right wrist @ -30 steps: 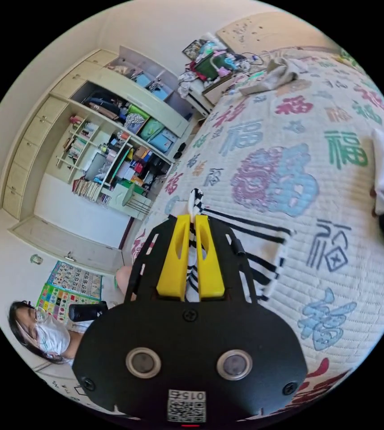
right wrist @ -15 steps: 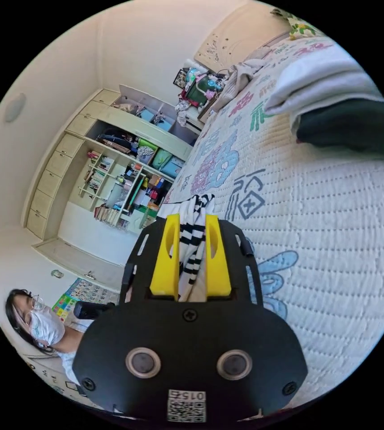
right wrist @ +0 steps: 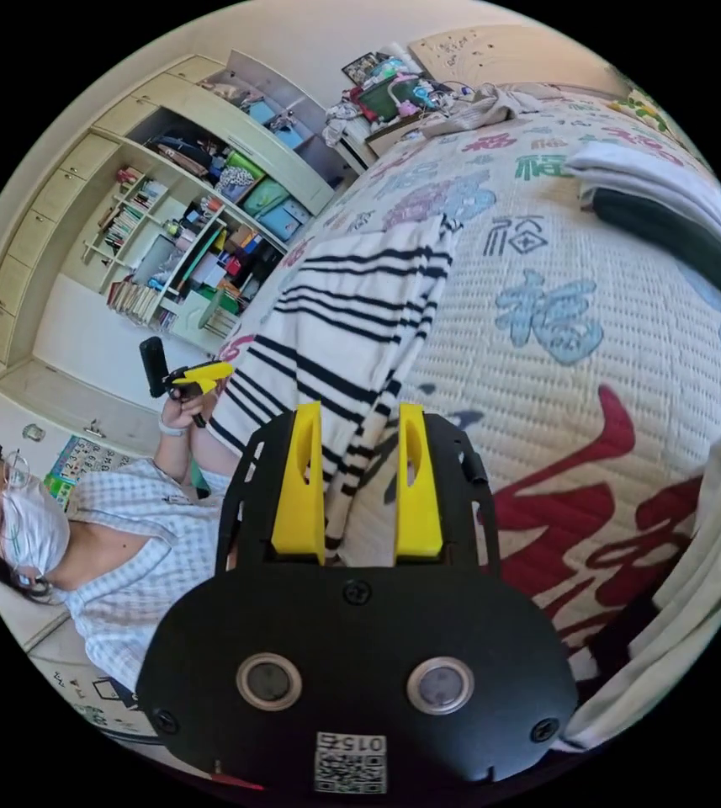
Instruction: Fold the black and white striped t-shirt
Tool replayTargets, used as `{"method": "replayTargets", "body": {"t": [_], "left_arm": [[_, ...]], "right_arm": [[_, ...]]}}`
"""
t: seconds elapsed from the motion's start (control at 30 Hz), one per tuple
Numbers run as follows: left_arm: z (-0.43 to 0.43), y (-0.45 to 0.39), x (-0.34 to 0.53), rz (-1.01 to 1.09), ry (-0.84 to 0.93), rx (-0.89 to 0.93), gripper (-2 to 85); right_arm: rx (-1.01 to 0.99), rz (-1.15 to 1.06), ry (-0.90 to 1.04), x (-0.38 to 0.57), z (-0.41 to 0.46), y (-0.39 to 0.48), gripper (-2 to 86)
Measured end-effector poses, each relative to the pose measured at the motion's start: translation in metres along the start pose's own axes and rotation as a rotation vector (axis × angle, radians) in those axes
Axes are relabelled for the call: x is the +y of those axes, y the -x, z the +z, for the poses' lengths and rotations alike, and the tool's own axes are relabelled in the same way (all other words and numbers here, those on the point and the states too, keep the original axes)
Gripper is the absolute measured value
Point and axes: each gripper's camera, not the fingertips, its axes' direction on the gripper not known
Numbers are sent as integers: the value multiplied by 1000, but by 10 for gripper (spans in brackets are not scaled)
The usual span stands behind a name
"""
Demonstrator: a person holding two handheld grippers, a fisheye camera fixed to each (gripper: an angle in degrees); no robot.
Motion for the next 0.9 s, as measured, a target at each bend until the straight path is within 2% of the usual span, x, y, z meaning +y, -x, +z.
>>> {"method": "replayTargets", "body": {"t": [0.07,0.13,0.2,0.23,0.3,0.37,0.43,0.6,0.67,0.73,0.8,0.87,0.9], "left_arm": [[8,13,4,-38,21,71,118],[12,23,-1,-77,-14,183,124],[21,28,-11,-93,11,341,121],[29,31,-17,-104,38,355,106],[35,36,-24,-105,85,297,75],[32,44,-27,-135,96,354,59],[12,37,-26,-76,86,314,41],[-40,9,-15,40,84,179,25],[-49,5,-8,60,107,161,26],[-35,9,1,71,271,90,33],[-34,19,4,36,344,22,43],[-55,21,4,34,262,25,54],[-73,19,-1,41,176,27,59]], "right_arm": [[-67,32,-62,18,-2,-3,134],[-158,38,-26,29,2,0,132],[-102,40,-25,36,4,6,126],[-77,52,-22,39,5,8,120],[-110,66,-8,41,9,11,106],[-193,64,51,42,20,16,76],[-177,67,65,47,30,27,37],[-282,-6,28,78,30,55,22],[-266,-9,57,92,41,59,25],[-178,11,101,108,47,54,34],[-191,49,23,120,32,46,41],[-182,44,-136,132,6,46,45],[-105,20,-210,135,-9,54,47]]}}
